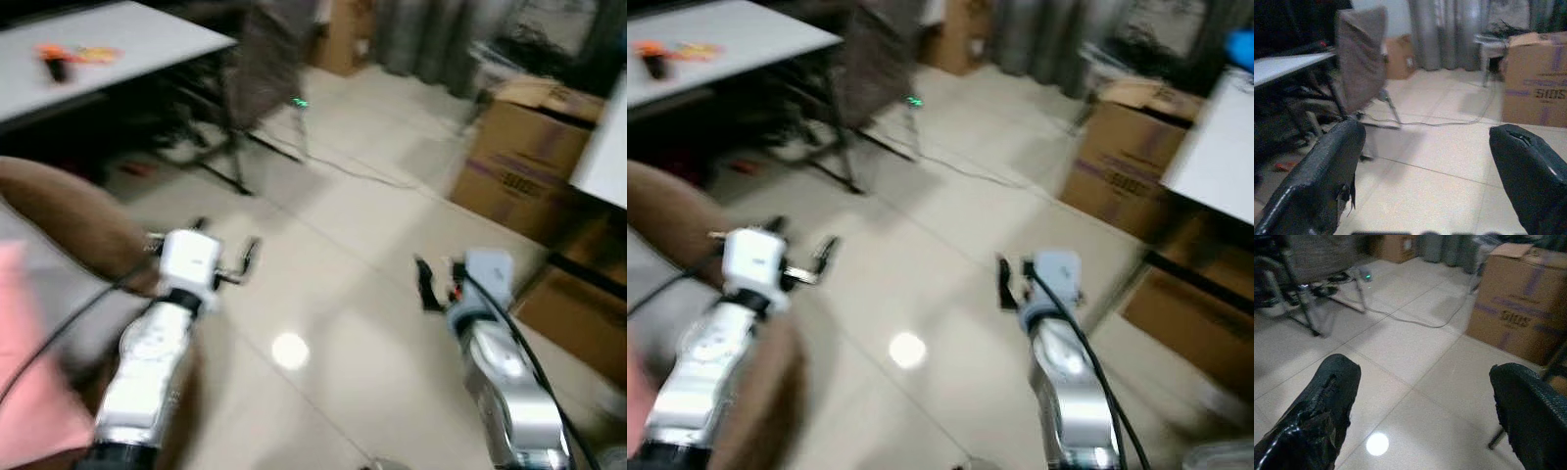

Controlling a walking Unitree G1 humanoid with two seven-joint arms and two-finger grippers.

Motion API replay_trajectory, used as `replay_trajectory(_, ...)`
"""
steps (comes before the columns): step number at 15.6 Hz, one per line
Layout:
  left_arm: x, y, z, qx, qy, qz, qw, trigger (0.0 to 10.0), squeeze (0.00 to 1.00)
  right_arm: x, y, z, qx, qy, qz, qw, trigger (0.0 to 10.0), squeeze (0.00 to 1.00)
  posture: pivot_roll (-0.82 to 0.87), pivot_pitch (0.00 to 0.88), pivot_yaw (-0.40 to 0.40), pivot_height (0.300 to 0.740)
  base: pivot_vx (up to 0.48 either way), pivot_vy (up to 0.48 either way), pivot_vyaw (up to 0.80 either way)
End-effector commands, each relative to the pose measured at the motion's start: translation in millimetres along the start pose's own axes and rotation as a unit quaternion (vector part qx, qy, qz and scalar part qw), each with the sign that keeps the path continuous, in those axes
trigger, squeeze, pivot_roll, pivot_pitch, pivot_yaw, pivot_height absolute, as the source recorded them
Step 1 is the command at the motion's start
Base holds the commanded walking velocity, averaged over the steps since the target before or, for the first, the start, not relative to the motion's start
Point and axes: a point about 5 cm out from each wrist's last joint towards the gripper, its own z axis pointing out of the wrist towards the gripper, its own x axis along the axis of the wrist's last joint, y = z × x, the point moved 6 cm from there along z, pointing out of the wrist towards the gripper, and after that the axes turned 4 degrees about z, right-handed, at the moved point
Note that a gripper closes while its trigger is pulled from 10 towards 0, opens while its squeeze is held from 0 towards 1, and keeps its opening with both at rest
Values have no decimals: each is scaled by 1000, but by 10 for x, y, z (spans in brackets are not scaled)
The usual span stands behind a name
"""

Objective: Move the pillow to the sofa from floor

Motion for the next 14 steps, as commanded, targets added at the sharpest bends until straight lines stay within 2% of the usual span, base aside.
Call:
replay_trajectory(1, 16, 67, -1, -7, 4, 2, 1000, 10000, 0, -53, 77, -10, -8, -10, -4, 1000, 10000, 0, -122, 0, -7, 740, 0, -394, -800)
replay_trajectory(4, -8, 38, -39, 4, 1, 2, 1000, 10000, 0, -32, 58, 18, 4, -10, -13, 1000, 10000, 0, -109, 0, -30, 740, 0, -336, -800)
replay_trajectory(7, -17, 16, -59, 12, 0, 0, 1000, 10000, 0, -16, -22, 45, 32, -5, -8, 999, 10000, 0, -105, 0, -32, 740, 0, 0, -800)
replay_trajectory(11, -18, 54, -26, 1, -2, 7, 1000, 10000, 0, -58, -49, 64, 55, -11, -10, 998, 10000, 0, -113, 0, -16, 740, 0, 0, 0)
replay_trajectory(14, -16, 88, 22, -3, -1, 8, 1000, 10000, 0, -165, 42, 51, 28, -22, -3, 999, 10000, 0, -126, 0, 4, 740, 0, 0, 0)
